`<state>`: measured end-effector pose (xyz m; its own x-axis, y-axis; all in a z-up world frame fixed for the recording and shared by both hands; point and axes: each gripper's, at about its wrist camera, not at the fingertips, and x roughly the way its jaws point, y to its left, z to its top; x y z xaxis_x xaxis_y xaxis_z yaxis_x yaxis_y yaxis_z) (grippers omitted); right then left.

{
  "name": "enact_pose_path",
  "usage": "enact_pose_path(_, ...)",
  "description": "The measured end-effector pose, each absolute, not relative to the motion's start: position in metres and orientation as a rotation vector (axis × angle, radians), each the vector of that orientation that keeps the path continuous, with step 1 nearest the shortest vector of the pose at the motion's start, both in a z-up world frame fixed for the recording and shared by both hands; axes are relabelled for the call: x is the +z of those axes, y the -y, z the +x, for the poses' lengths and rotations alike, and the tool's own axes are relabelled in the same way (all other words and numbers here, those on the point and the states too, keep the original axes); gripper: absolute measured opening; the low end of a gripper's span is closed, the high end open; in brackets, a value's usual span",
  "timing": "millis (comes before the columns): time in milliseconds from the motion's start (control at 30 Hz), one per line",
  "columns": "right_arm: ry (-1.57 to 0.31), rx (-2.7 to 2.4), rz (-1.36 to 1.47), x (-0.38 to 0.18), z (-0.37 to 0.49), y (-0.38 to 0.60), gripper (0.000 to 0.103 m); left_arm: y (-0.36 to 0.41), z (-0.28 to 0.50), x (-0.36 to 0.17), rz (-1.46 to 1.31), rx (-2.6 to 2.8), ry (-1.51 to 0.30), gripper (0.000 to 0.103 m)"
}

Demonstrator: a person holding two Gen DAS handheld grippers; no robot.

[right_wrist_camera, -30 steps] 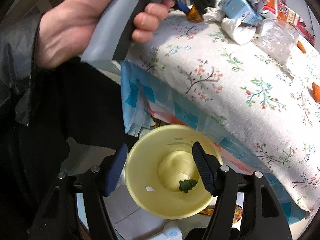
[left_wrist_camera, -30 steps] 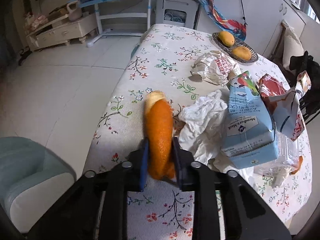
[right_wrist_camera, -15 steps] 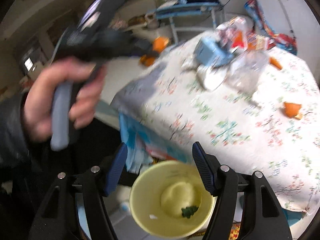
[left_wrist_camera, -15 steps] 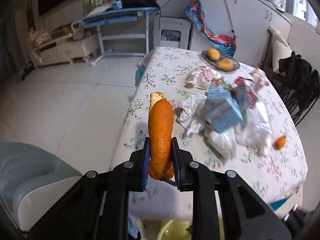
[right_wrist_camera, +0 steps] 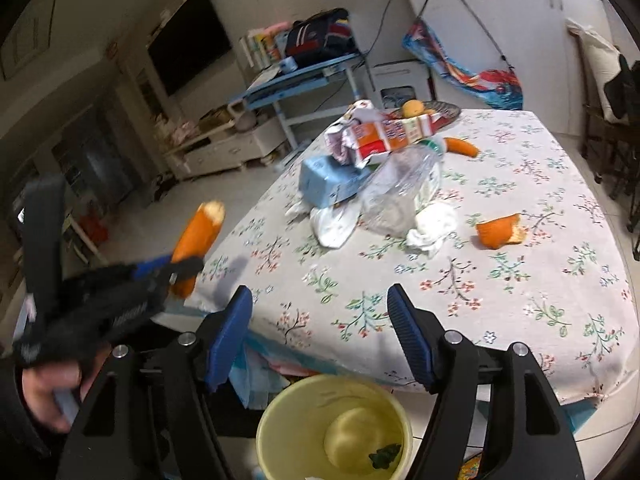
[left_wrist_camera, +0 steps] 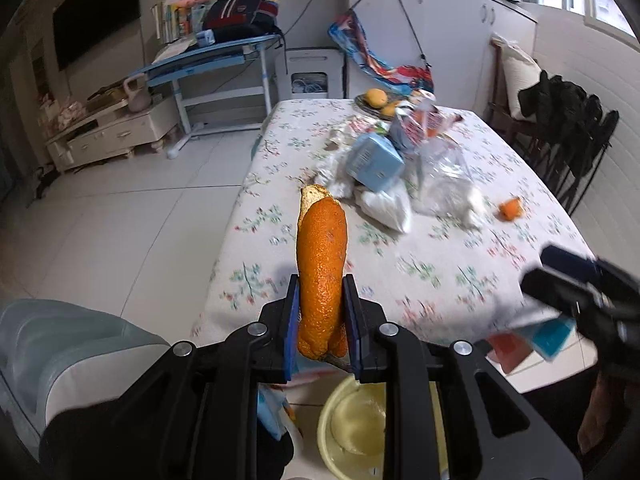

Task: Collect trash
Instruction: 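Carry the orange sausage to the yellow basin and open the left gripper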

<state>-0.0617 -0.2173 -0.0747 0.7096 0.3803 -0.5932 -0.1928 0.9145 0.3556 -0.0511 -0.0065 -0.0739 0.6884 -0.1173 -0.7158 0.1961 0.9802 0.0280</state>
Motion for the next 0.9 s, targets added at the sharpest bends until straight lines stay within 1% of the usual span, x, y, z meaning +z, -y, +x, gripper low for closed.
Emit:
enact_pose_path(433, -0.691, 0.268, 0.3, -0.08, -0.073, 0.222, 0.069, 0.025, -0.104, -0.089, 0.166, -0.268, -0.836, 0.02)
enact_pose_path(900, -0.684, 0.243, 0.298, -0.081, -0.079, 0.227, 0.07, 0.047, -0.128, -0.111, 0.236, -0.36, -0.914, 0.02)
